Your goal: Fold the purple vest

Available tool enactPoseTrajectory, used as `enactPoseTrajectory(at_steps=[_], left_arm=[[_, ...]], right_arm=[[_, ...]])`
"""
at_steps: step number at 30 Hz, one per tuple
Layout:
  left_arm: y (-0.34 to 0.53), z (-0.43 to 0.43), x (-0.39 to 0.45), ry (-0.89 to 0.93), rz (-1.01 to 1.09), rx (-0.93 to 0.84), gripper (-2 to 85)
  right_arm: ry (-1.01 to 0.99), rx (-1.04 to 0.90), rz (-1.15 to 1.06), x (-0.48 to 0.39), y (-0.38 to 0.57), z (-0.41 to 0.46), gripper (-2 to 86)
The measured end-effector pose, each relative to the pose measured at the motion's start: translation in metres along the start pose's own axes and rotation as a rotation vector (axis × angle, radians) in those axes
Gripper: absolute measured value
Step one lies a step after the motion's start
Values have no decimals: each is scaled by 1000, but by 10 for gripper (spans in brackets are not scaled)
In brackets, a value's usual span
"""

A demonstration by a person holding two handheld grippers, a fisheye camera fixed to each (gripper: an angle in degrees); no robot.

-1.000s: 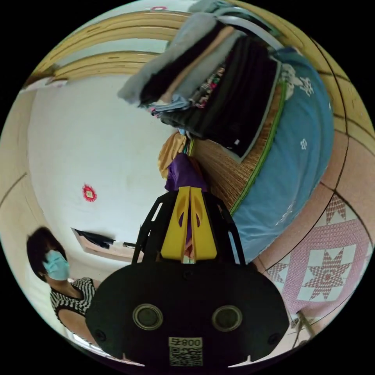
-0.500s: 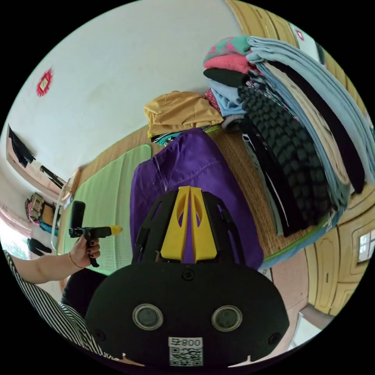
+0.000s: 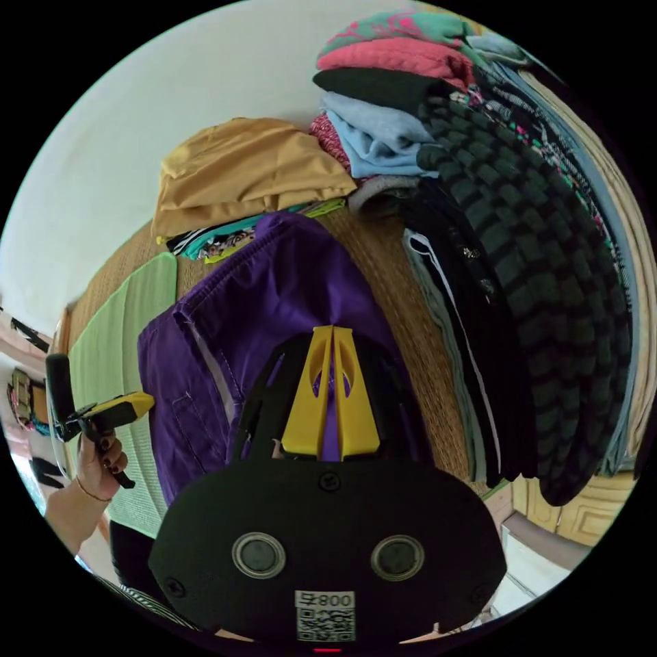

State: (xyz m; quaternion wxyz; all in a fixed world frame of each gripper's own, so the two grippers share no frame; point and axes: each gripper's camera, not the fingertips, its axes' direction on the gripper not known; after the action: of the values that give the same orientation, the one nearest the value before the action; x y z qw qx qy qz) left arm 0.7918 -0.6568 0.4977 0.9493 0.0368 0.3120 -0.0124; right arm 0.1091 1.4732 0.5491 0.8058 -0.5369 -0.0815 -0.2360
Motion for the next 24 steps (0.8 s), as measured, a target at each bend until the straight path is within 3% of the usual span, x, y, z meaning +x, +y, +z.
enactPoseTrajectory(at_steps=[6,13,19,22,24], left_arm=[[-1,13,2,-19,27,-44,1],[20,-9,9,17,60,9,1],[30,0,12,-67,65,-41,1],[43,-3,26,-8,123,-32,1],[50,1,32,-65,153,-68,1]], right_arm=[[-67,25,-3,-2,16,-11,0],[-169,301,-63,-18,145,-119,0],[-240,203,0,-19,235,-104,0],[-352,303,2,-30,260,-120,0],[-381,272,-49,-48,266,-117,0]])
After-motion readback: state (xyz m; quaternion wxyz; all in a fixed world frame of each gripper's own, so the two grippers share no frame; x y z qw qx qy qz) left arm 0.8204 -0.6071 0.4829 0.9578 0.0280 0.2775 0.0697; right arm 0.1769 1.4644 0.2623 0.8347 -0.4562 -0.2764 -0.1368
